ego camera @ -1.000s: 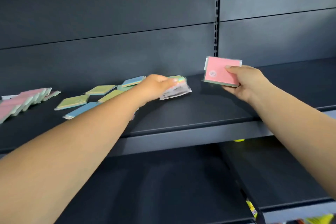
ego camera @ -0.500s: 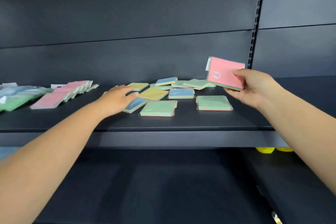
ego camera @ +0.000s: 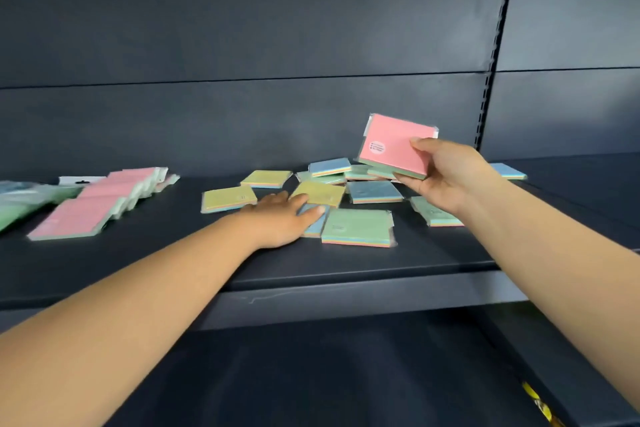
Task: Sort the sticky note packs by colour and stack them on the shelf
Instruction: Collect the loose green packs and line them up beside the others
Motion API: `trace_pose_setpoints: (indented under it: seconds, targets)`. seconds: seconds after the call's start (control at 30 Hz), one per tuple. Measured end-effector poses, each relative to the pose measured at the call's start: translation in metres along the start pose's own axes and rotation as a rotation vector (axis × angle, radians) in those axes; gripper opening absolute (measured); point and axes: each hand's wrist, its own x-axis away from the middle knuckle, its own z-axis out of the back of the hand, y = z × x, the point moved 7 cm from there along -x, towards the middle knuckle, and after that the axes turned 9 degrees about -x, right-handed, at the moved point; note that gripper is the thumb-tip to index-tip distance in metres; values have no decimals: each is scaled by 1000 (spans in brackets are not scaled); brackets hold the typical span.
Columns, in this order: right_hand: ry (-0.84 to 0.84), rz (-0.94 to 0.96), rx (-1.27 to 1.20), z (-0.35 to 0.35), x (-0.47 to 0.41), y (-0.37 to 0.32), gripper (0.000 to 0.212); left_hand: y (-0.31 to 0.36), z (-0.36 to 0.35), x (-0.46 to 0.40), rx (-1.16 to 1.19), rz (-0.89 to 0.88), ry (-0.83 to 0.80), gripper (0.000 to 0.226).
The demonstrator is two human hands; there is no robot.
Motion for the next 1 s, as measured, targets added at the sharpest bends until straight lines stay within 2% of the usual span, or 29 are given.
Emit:
trace_pose_setpoints:
  seconds: [0.13,0.27,0.33,0.43,0.53,0.6,0.73,0.87,0.93,1.0]
  targets:
    - [47,-44,-21,-7,4,22,10,14,3,-16,42,-13,59,60]
    - [54,-39,52,-19,9,43,19,0,36,17,367,-76,260,38]
    - [37,-20,82,-31,16,51,14,-24,49,48,446,-86,405,34]
    - [-15,-15,140,-59,30,67,19,-74,55,99,342,-15,652,40]
    - [-72,-40,252,-88,42,92,22,-126,45,146,207,126,778,40]
    - [-135,-60,295,-111,52,112,26,-153,33,176,109,198,792,48]
    - [-270,-144,255,-154,76,152,31,-188,2,214,33,204,719,66]
    - [-363,-211,198,-184,99,180,26,-220,-19,226,-85,231,629,94]
    - [-386,-216,198,-193,108,189,16,-235,-18,226,-77,277,585,98]
    - [-385,-221,188,-200,113,196,18,-248,-19,224,-79,292,560,102]
